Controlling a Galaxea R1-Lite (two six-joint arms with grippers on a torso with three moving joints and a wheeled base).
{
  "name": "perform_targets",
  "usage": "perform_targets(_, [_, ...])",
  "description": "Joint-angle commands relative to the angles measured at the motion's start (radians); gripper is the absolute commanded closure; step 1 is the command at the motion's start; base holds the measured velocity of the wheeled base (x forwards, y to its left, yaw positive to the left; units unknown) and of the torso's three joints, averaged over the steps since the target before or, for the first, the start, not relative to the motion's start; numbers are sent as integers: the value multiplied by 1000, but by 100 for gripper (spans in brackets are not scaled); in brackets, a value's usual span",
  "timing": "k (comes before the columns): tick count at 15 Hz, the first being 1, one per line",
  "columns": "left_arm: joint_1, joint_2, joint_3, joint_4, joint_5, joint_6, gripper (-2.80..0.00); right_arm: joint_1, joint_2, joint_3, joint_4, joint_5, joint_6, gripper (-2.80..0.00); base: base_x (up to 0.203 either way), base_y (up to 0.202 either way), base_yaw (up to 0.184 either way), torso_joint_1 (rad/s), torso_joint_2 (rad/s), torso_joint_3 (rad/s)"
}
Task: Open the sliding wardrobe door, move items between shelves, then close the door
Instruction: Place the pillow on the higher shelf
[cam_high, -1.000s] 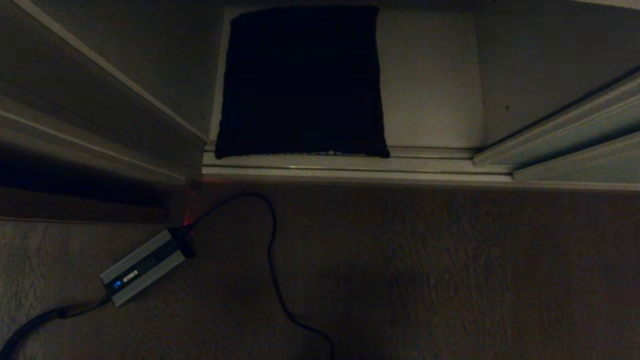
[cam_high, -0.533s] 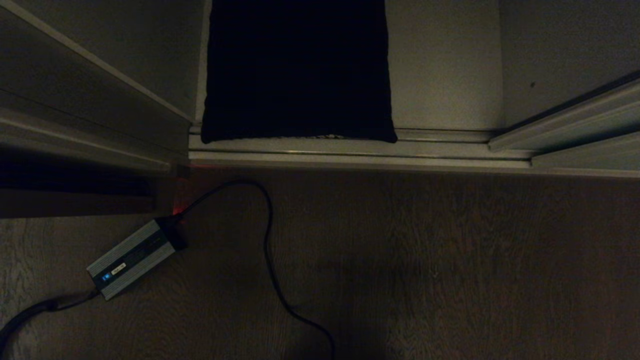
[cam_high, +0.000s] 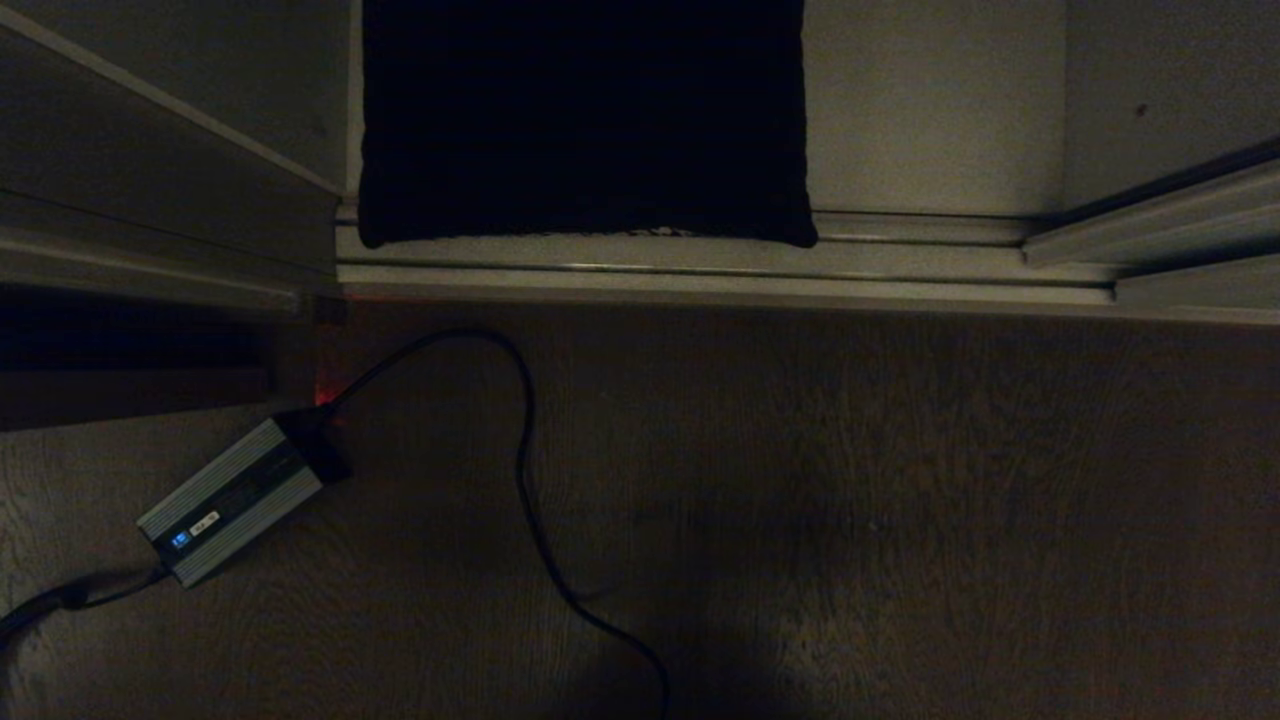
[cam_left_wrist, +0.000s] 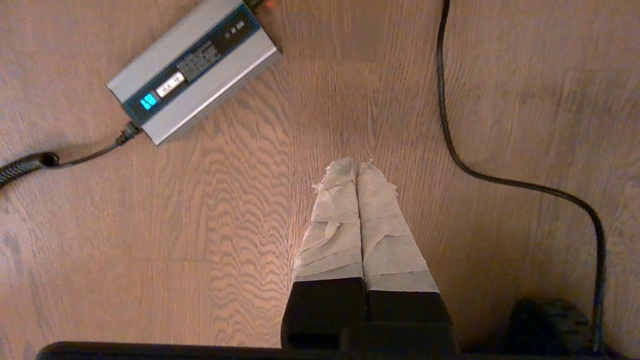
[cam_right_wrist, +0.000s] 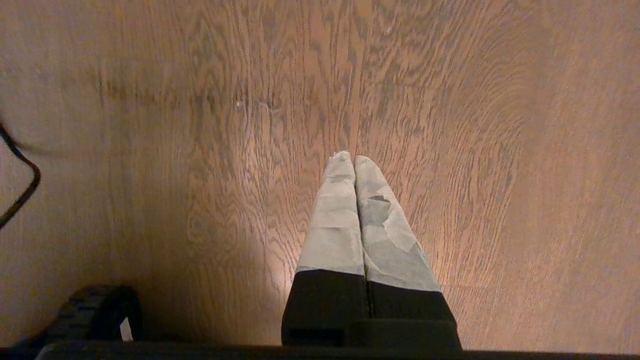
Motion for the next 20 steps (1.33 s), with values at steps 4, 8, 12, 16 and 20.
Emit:
perform_targets(4, [0, 1, 1, -3, -1, -5, 0, 0, -1, 3, 0, 1, 0, 0, 0, 0, 0, 2, 3, -136])
perform_targets(8, [0, 1, 1, -3, -1, -4, 0, 0, 0, 3, 0, 1, 0, 0, 0, 0, 0, 3, 1, -8])
perform_targets(12, [0, 1, 1, -2, 0, -1, 0, 0, -1, 3, 0, 1, 0, 0, 0, 0, 0, 0, 0, 0])
perform_targets(16, [0, 1, 1, -2, -1, 6, 0, 0, -1, 3, 0, 1, 0, 0, 0, 0, 0, 0, 0, 0])
perform_targets(20, [0, 2, -2, 12, -15, 44, 0, 0, 0, 3, 0, 1, 0, 0, 0, 0, 0, 0, 0, 0])
